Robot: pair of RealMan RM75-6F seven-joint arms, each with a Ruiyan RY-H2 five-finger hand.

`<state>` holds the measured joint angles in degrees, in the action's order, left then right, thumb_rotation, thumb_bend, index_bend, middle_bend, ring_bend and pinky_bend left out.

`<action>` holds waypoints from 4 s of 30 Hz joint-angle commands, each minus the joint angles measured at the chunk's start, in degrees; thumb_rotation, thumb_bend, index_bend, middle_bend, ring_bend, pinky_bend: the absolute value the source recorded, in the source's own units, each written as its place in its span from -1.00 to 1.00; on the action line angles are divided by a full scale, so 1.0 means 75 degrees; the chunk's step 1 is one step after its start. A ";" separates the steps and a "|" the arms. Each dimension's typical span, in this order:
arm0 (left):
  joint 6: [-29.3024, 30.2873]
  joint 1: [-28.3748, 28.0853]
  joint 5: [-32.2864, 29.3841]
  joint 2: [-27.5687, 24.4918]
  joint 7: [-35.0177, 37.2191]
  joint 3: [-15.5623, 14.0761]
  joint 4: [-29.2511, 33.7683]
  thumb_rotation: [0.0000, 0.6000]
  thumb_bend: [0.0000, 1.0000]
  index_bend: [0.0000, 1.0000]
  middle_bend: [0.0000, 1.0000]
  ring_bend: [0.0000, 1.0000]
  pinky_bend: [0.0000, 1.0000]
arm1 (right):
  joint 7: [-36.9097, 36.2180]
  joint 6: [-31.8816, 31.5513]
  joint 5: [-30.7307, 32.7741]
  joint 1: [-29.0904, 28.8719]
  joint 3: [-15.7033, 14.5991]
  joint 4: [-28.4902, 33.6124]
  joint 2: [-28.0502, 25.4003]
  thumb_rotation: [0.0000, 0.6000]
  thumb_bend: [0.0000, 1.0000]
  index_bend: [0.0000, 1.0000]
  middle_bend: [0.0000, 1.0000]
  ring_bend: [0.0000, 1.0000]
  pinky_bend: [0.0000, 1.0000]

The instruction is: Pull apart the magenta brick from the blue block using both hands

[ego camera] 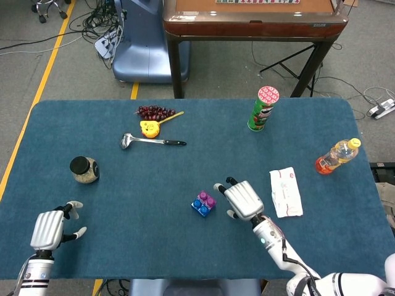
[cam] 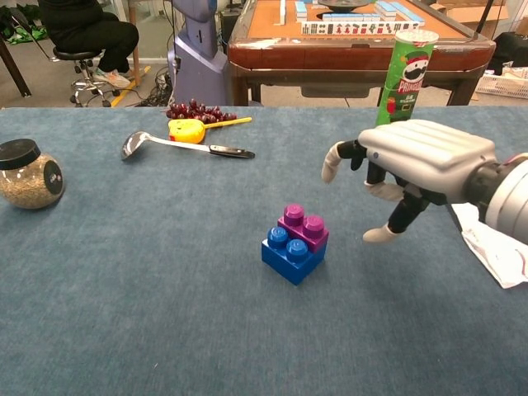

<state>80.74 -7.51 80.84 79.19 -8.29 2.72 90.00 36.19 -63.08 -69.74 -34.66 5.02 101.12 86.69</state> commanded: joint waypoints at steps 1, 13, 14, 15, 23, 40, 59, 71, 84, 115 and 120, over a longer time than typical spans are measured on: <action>-0.0018 -0.0012 0.0003 0.0003 -0.0028 -0.0004 0.0013 1.00 -0.85 -0.09 0.05 0.03 0.46 | 0.0298 0.0553 0.0725 -0.0284 0.0183 0.0294 -0.0375 1.00 -1.00 -0.65 1.00 0.94 1.00; -0.0063 0.0000 -0.0086 -0.0067 -0.0076 -0.0019 0.0080 1.00 -0.85 -0.09 0.05 0.03 0.46 | -0.0109 0.2819 0.2429 -0.1851 0.0841 -0.0006 -0.0971 1.00 -1.00 -0.70 1.00 0.93 1.00; -0.0068 0.0000 -0.0087 -0.0062 -0.0079 -0.0023 0.0076 1.00 -0.85 -0.09 0.05 0.03 0.46 | -0.0133 0.2920 0.2466 -0.1962 0.0856 -0.0057 -0.1000 1.00 -1.00 -0.70 1.00 0.93 1.00; -0.0077 -0.0002 -0.0088 -0.0056 -0.0083 -0.0029 0.0069 1.00 -0.85 -0.09 0.05 0.03 0.46 | -0.0162 0.3020 0.2517 -0.2096 0.0871 -0.0103 -0.1030 1.00 -1.00 -0.70 1.00 0.93 1.00; -0.0095 -0.0007 -0.0088 -0.0024 -0.0057 -0.0038 0.0037 1.00 -0.85 -0.09 0.05 0.03 0.46 | -0.0099 0.3577 0.3383 -0.3056 0.0707 -0.0199 -0.1300 1.00 -1.00 -0.70 1.00 0.93 1.00; -0.0097 -0.0002 -0.0094 0.0018 -0.0029 -0.0045 0.0003 1.00 -0.85 -0.09 0.05 0.03 0.46 | 0.0201 0.3537 0.5084 -0.4716 -0.0532 -0.0077 -0.1430 1.00 -1.00 -0.70 1.00 0.92 1.00; -0.0116 0.0000 -0.0102 0.0043 -0.0030 -0.0060 -0.0031 1.00 -0.85 -0.08 0.05 0.03 0.46 | -0.0094 0.3262 0.5190 -0.5194 -0.1126 -0.0271 -0.1080 1.00 -1.00 -0.65 1.00 0.92 1.00; -0.0119 -0.0002 -0.0108 0.0040 -0.0024 -0.0056 -0.0036 1.00 -0.85 -0.08 0.05 0.03 0.46 | -0.0184 0.3067 0.5167 -0.5310 -0.1315 -0.0408 -0.0892 1.00 -0.99 -0.56 1.00 0.92 1.00; -0.0129 0.0013 -0.0112 0.0058 -0.0006 -0.0080 -0.0059 1.00 -0.85 -0.08 0.05 0.03 0.46 | -0.0224 0.2882 0.5127 -0.5355 -0.1353 -0.0573 -0.0659 1.00 -0.90 -0.48 1.00 0.92 1.00; -0.0154 -0.0005 -0.0098 0.0094 -0.0011 -0.0075 -0.0081 1.00 -0.85 -0.08 0.05 0.03 0.46 | -0.0270 0.2557 0.4609 -0.5061 -0.1295 -0.0779 -0.0405 1.00 -0.75 0.06 1.00 0.92 1.00; -0.0163 -0.0014 -0.0099 0.0087 -0.0011 -0.0069 -0.0076 1.00 -0.85 -0.08 0.05 0.03 0.46 | -0.0371 0.2527 0.4456 -0.4942 -0.1245 -0.0802 -0.0403 1.00 -0.70 0.15 1.00 0.92 1.00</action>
<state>79.52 -7.61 80.10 79.85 -8.38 2.20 89.43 33.51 -44.07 -36.20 -71.84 -4.39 95.15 83.68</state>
